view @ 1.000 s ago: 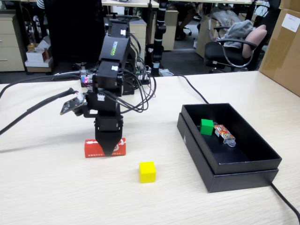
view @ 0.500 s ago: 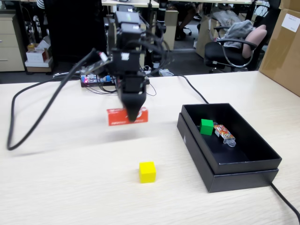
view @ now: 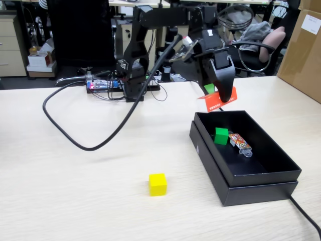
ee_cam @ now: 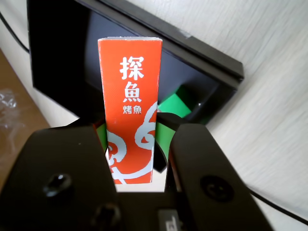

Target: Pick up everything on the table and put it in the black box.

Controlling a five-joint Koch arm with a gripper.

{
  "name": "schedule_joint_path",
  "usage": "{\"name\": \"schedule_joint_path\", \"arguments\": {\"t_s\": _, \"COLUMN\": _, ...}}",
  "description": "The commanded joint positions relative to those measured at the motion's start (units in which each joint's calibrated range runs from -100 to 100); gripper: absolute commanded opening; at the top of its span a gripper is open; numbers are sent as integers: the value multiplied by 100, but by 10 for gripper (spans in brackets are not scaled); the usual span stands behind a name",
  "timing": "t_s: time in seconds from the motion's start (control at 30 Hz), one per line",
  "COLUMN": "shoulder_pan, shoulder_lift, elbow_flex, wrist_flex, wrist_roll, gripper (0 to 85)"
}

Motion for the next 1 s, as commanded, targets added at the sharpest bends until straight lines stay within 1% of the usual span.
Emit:
{"name": "schedule_joint_path", "arguments": {"t_s": 0.0, "shoulder_pan": 78, "shoulder_lift": 233, "elbow_flex": 599, "wrist_flex": -18, "wrist_roll": 68, "gripper": 66}}
{"name": "schedule_joint_path", "arguments": {"t_s": 0.23, "shoulder_pan": 322, "shoulder_lift": 1220, "elbow_flex": 1034, "wrist_flex": -18, "wrist_roll": 278, "gripper": 66}}
{"name": "schedule_joint_path", "arguments": {"t_s": 0.5, "shoulder_pan": 322, "shoulder_lift": 1656, "elbow_flex": 934, "wrist_flex": -18, "wrist_roll": 317, "gripper": 78}}
{"name": "schedule_joint_path", "arguments": {"t_s": 0.53, "shoulder_pan": 317, "shoulder_lift": 1622, "elbow_flex": 852, "wrist_flex": -18, "wrist_roll": 317, "gripper": 90}}
{"name": "schedule_joint_path", "arguments": {"t_s": 0.6, "shoulder_pan": 308, "shoulder_lift": 1553, "elbow_flex": 689, "wrist_flex": -61, "wrist_roll": 288, "gripper": 214}}
{"name": "schedule_joint_path", "arguments": {"t_s": 0.7, "shoulder_pan": 278, "shoulder_lift": 1484, "elbow_flex": 653, "wrist_flex": -225, "wrist_roll": 254, "gripper": 281}}
{"name": "schedule_joint_path", "arguments": {"t_s": 0.77, "shoulder_pan": 244, "shoulder_lift": 1312, "elbow_flex": 644, "wrist_flex": -294, "wrist_roll": 234, "gripper": 342}}
{"name": "schedule_joint_path", "arguments": {"t_s": 0.8, "shoulder_pan": 234, "shoulder_lift": 1266, "elbow_flex": 653, "wrist_flex": -337, "wrist_roll": 230, "gripper": 360}}
{"name": "schedule_joint_path", "arguments": {"t_s": 0.97, "shoulder_pan": 15, "shoulder_lift": 658, "elbow_flex": 635, "wrist_flex": -372, "wrist_roll": 166, "gripper": 360}}
